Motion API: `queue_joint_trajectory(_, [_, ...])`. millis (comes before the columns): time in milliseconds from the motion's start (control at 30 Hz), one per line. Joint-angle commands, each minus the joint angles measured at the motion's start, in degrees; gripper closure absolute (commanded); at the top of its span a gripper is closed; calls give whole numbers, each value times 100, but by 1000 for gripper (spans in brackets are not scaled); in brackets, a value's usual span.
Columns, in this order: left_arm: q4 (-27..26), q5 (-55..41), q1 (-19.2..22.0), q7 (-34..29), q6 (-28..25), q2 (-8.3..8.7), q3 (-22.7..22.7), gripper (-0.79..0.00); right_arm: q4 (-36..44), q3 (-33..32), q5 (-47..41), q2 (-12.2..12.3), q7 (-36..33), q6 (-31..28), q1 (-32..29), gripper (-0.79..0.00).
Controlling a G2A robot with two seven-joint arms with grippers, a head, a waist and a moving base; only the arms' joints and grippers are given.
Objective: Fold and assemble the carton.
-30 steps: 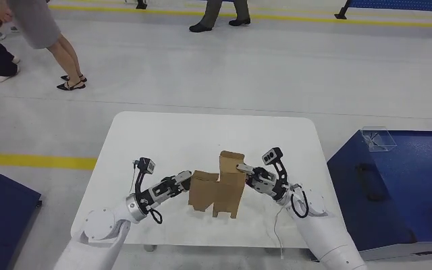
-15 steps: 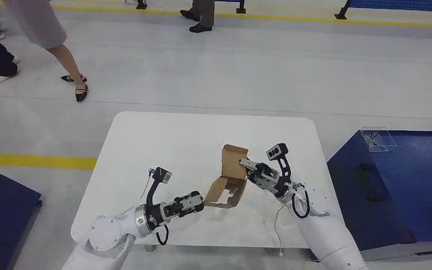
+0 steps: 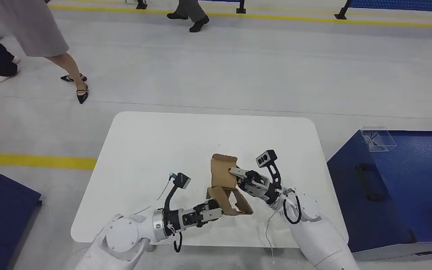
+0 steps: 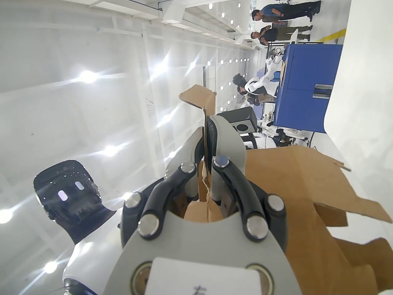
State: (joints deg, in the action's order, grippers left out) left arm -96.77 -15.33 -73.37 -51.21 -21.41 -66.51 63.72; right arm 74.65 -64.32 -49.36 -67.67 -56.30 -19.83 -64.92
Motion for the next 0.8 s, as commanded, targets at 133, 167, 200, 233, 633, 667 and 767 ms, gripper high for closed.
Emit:
queue_joint_trajectory(133, [210, -174, 62, 124, 10, 17, 165, -785, -111, -362, -343, 28, -80, 114, 35, 0])
queue_joint_trajectory(167, [244, -220, 63, 134, 23, 23, 211, -785, -114, -410, -364, 35, -127, 164, 41, 0])
queue_joint_trajectory(200, [280, -258, 61, 149, 37, 30, 265, -785, -87, -454, -396, 42, -226, 191, 51, 0])
queue_joint_trajectory(233, [280, -258, 61, 149, 37, 30, 265, -785, -87, -454, -396, 42, -226, 191, 51, 0])
queue_joint_trajectory(633, [280, -258, 61, 149, 37, 30, 265, -785, 3, -459, -603, 26, -53, 352, -3, 0])
queue_joint_trajectory(667, [265, -269, 35, 369, -17, 28, 329, -785, 80, -482, -782, 14, 69, 450, -29, 0])
queue_joint_trajectory(767, [132, -16, -135, 1003, -512, 35, 572, -785, 156, -540, -1382, -21, 271, 861, -70, 0])
